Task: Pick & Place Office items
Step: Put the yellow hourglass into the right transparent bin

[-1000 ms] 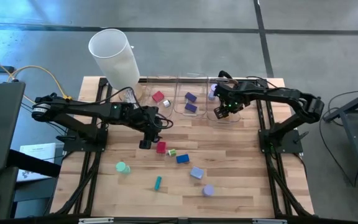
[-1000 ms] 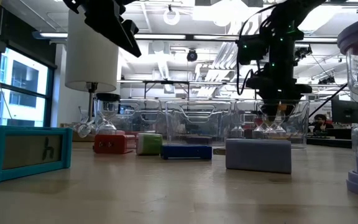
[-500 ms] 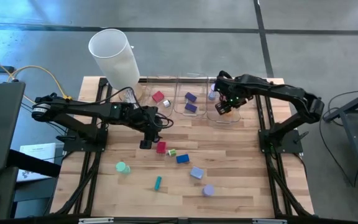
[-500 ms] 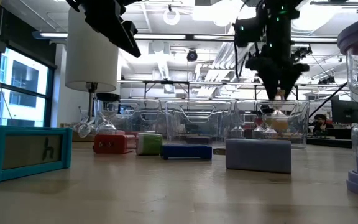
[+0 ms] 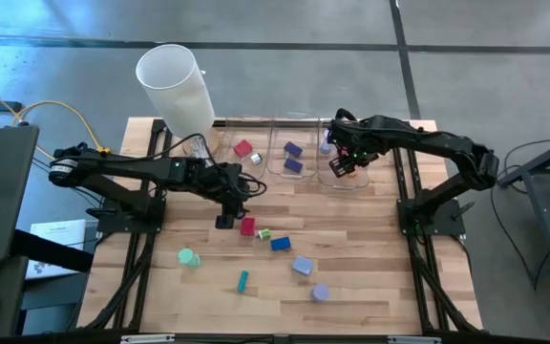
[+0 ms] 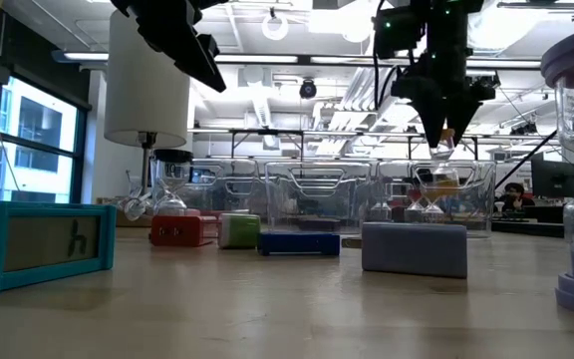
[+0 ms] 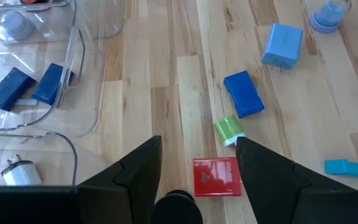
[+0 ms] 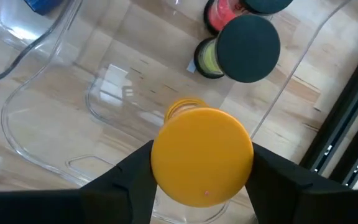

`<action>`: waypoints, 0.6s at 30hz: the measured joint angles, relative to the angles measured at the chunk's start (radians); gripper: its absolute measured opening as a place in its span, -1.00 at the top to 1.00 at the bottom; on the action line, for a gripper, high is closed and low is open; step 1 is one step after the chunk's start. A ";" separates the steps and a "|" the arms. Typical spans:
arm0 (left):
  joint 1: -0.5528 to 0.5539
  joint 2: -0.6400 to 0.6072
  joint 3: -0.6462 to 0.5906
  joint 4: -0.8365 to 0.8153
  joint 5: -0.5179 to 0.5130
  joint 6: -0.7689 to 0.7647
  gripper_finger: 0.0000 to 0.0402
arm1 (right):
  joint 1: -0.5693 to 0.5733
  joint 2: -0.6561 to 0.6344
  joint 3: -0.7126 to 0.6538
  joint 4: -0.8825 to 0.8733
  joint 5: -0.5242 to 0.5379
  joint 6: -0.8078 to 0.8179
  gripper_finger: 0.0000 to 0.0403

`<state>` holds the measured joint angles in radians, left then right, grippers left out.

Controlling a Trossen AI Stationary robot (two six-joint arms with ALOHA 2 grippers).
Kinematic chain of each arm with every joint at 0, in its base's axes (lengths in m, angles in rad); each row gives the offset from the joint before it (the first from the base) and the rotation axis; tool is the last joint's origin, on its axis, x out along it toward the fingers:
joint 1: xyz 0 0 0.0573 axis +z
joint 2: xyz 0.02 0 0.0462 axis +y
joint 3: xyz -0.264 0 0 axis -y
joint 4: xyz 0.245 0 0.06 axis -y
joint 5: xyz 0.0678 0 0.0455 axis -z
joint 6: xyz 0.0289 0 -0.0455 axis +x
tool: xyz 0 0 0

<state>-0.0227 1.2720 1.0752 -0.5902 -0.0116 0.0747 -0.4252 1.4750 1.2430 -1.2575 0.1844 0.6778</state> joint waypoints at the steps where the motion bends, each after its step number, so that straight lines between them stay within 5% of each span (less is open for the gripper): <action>1: 0.000 0.000 0.000 0.000 0.000 -0.002 0.02 | 0.000 0.000 0.000 0.000 0.000 0.001 0.03; 18: 0.000 0.000 0.000 -0.015 0.000 0.000 0.02 | 0.002 0.000 -0.189 0.174 -0.005 0.007 0.01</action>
<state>-0.0227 1.2720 1.0756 -0.6052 -0.0113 0.0744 -0.4232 1.4754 1.0537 -1.0836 0.1794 0.6846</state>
